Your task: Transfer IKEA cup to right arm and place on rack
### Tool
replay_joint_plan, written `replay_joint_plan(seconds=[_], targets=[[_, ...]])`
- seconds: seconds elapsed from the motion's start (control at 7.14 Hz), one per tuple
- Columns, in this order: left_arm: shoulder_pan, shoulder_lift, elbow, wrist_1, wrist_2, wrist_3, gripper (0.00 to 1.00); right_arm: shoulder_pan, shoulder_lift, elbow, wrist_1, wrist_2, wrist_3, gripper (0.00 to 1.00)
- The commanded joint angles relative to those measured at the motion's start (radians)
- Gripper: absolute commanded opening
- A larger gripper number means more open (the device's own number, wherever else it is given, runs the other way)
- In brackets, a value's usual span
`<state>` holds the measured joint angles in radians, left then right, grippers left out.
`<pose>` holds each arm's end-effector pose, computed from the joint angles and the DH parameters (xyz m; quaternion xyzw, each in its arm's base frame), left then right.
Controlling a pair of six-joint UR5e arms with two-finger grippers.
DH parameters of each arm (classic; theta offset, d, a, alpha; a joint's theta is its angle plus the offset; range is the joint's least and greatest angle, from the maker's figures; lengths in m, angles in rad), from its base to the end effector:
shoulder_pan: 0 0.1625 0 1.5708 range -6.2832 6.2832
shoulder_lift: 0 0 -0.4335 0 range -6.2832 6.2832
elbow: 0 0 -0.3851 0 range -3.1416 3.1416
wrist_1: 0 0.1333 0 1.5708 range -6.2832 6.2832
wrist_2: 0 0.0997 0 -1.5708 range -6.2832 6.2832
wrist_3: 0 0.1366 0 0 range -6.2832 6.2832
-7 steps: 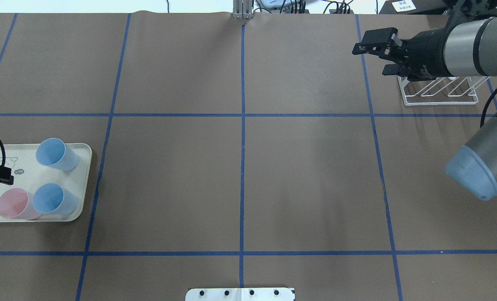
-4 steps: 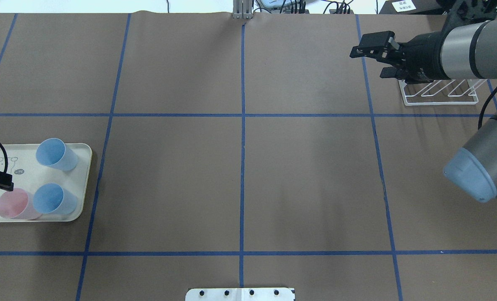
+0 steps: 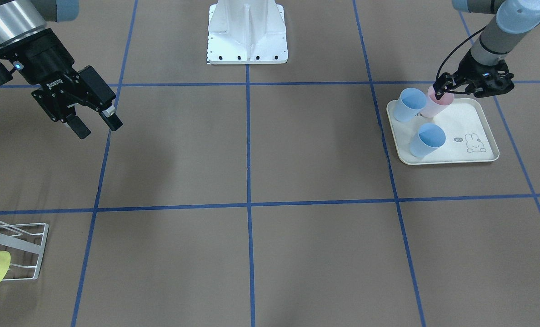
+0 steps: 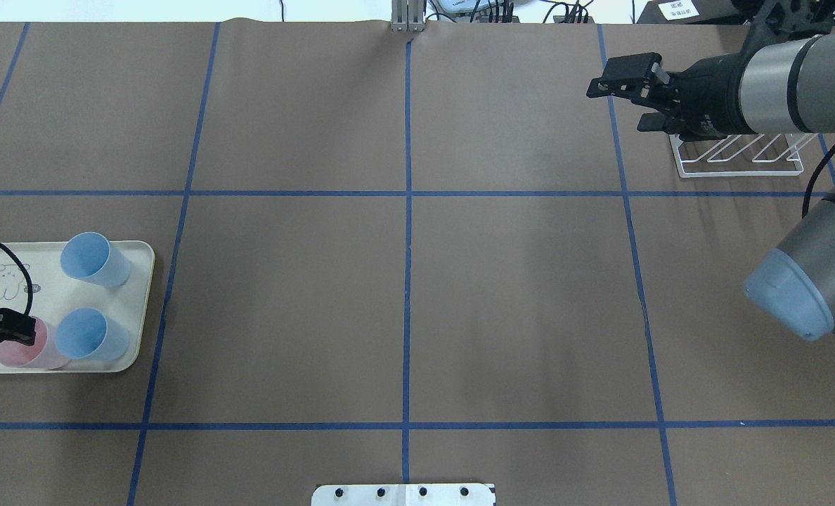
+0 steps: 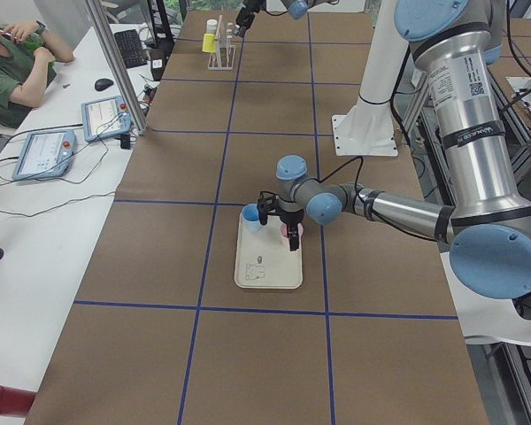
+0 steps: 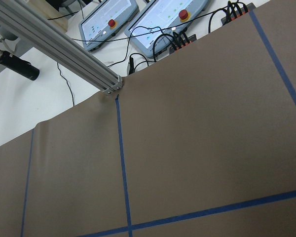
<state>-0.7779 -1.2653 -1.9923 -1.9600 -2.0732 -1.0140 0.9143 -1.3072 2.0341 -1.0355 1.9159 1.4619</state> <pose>0.2357 -0.3269 0.5879 -0.0392 0.3391 -0.0417 0.9390 -0.2688 -0.4916 0.2692 0.1637 -0.5747 0.2185 0.7715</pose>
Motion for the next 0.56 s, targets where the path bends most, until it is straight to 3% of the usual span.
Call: replay_joint_plan(seconds=[0.0, 0.14, 0.42], targets=[[0.006, -0.011, 0.026, 0.000, -0.002, 0.000, 0.20, 0.000, -0.001, 0.000, 0.000, 0.000, 0.000, 1.00], [0.006, -0.014, 0.015, 0.003, -0.036, 0.000, 0.00, 0.000, -0.001, 0.001, 0.000, 0.000, 0.000, 1.00], [-0.007, -0.019, -0.023, 0.012, -0.152, -0.026, 0.00, 0.000, 0.000, 0.000, 0.000, 0.000, -0.002, 1.00]])
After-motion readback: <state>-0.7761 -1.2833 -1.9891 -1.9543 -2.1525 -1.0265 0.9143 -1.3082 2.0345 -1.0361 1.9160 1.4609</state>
